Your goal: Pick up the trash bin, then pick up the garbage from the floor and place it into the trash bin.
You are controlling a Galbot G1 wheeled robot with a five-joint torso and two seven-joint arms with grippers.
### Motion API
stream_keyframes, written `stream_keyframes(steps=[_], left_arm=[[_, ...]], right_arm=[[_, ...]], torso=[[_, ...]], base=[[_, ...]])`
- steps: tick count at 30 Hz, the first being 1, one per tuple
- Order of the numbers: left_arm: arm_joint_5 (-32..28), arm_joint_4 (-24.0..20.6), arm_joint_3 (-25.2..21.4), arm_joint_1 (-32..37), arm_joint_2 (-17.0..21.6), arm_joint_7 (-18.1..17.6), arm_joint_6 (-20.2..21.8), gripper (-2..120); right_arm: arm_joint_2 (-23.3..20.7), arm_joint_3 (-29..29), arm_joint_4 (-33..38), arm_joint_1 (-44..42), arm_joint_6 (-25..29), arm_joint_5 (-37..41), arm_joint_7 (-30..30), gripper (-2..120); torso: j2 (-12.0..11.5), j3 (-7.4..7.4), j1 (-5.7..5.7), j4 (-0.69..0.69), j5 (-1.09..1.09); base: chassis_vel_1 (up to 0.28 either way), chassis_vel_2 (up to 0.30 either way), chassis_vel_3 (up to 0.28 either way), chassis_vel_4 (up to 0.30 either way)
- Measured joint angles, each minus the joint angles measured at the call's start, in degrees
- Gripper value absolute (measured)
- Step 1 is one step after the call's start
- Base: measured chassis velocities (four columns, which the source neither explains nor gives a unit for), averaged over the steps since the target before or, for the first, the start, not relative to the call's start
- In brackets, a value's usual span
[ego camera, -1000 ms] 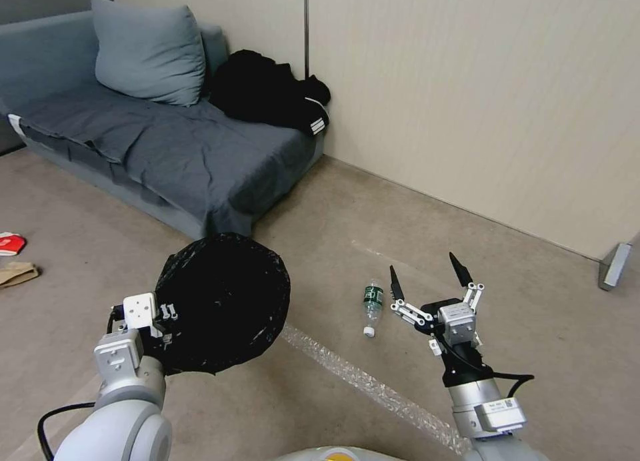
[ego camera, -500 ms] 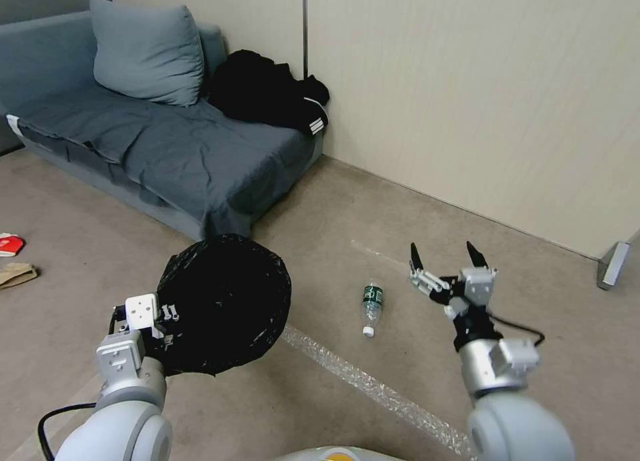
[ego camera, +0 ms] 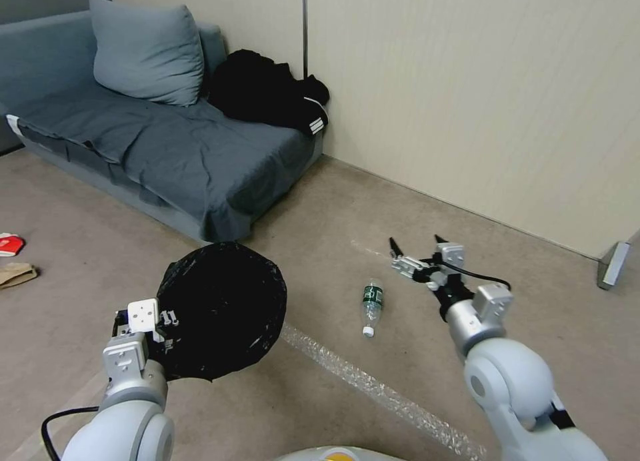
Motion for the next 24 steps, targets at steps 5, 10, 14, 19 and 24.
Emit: stream_keyframes(steps=[5, 10, 14, 19, 24], left_arm=[[0.1, 0.1, -0.4, -0.1, 0.0, 0.0, 0.0, 1], [0.2, 0.4, -0.6, 0.0, 0.0, 0.0, 0.0, 1], [0.3, 0.7, -0.5, 0.0, 0.0, 0.1, 0.0, 1], [0.4, 0.8, -0.5, -0.1, 0.0, 0.1, 0.0, 1], [0.3, 0.9, -0.6, -0.1, 0.1, 0.1, 0.0, 1]], right_arm=[[-1.4, -5.9, -7.9, 5.8, -2.3, 2.6, 0.2, 100], [-3.2, -11.0, -13.8, 10.4, -3.0, 4.1, 0.4, 100], [-3.5, -13.8, -18.4, 13.2, -4.0, 5.0, 0.6, 100], [-3.3, -16.0, -25.5, 15.6, -5.1, 5.1, 0.5, 100], [-3.0, -16.5, -29.7, 16.1, -5.1, 4.1, 0.2, 100]], torso=[[0.0, 0.00, 0.00, 0.02, 0.01], [0.0, 0.00, 0.00, 0.00, 0.00], [0.0, 0.00, 0.00, 0.00, 0.00], [0.0, 0.00, 0.00, 0.00, 0.00], [0.0, 0.00, 0.00, 0.00, 0.00]], base=[[0.000, 0.000, 0.000, 0.000], [0.000, 0.000, 0.000, 0.000], [0.000, 0.000, 0.000, 0.000], [0.000, 0.000, 0.000, 0.000], [0.000, 0.000, 0.000, 0.000]])
